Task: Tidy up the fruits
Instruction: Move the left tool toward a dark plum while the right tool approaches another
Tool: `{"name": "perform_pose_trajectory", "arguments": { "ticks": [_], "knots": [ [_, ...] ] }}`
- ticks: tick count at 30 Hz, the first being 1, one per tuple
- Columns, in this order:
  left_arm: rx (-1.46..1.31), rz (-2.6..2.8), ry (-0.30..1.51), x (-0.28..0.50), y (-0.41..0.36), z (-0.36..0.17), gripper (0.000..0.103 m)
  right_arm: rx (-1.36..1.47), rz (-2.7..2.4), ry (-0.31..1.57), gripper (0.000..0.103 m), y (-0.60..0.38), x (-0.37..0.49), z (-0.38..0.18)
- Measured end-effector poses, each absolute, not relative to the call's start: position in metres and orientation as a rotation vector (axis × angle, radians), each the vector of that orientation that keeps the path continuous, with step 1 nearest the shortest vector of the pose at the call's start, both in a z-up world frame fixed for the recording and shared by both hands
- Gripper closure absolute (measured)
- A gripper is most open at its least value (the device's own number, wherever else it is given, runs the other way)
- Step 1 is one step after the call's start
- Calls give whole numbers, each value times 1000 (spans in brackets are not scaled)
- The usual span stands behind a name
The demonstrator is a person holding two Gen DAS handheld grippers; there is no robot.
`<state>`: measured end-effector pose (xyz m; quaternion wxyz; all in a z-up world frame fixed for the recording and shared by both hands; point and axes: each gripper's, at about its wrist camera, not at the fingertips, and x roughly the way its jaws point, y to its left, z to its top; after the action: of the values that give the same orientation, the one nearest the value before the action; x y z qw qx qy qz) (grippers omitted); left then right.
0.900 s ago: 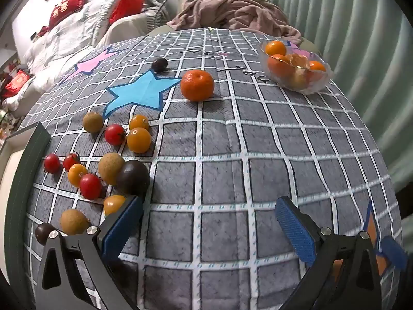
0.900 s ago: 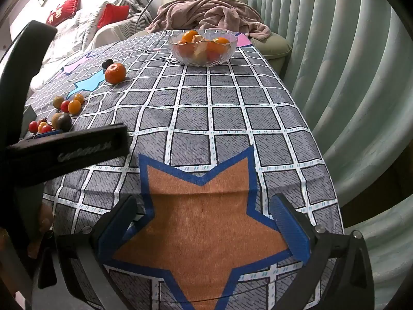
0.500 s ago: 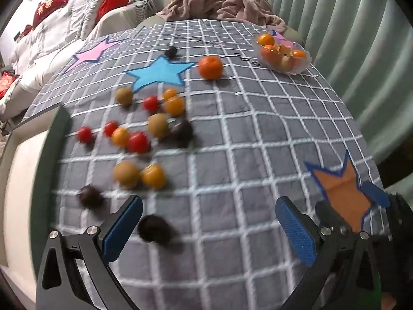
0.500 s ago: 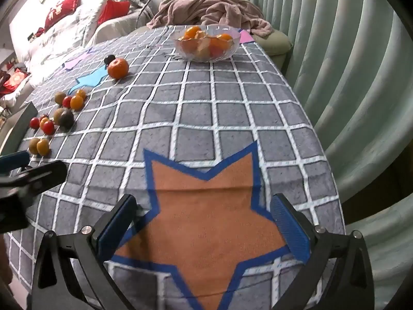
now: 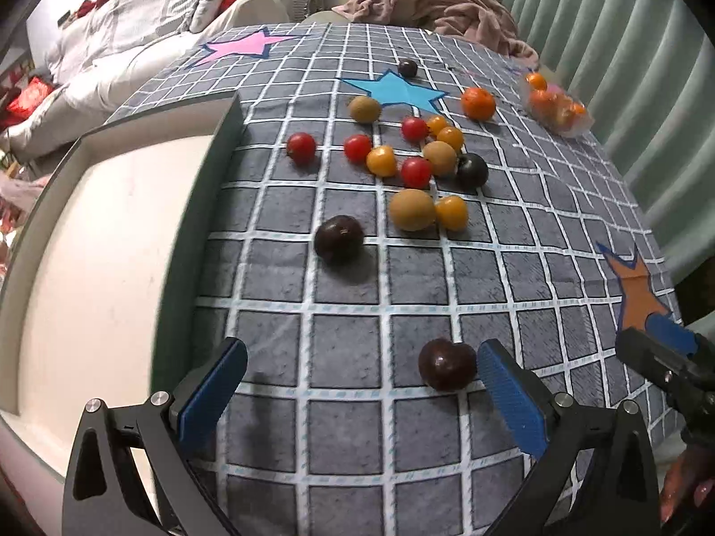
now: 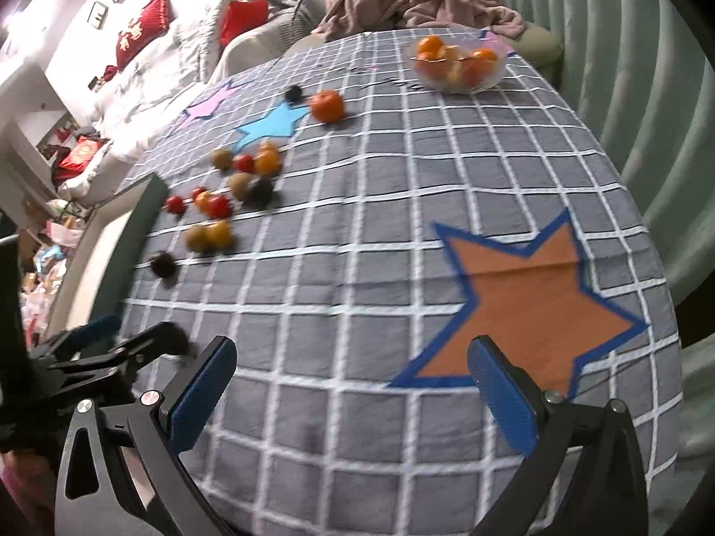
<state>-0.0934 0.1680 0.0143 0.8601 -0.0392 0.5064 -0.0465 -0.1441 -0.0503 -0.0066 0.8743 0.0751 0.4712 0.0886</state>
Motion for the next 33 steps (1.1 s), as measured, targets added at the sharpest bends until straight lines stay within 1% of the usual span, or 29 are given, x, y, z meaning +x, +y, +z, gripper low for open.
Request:
{"name": "perform_pose_trajectory", "arguments": {
  "ticks": [13,33],
  "knots": [
    [-92,-62,1038,-112,200,17,0,109,248,986,0,-12,-159,3],
    [-89,-35,1020,-113,203,26,0,85,252,985,0,-8,-160,4]
  ]
}}
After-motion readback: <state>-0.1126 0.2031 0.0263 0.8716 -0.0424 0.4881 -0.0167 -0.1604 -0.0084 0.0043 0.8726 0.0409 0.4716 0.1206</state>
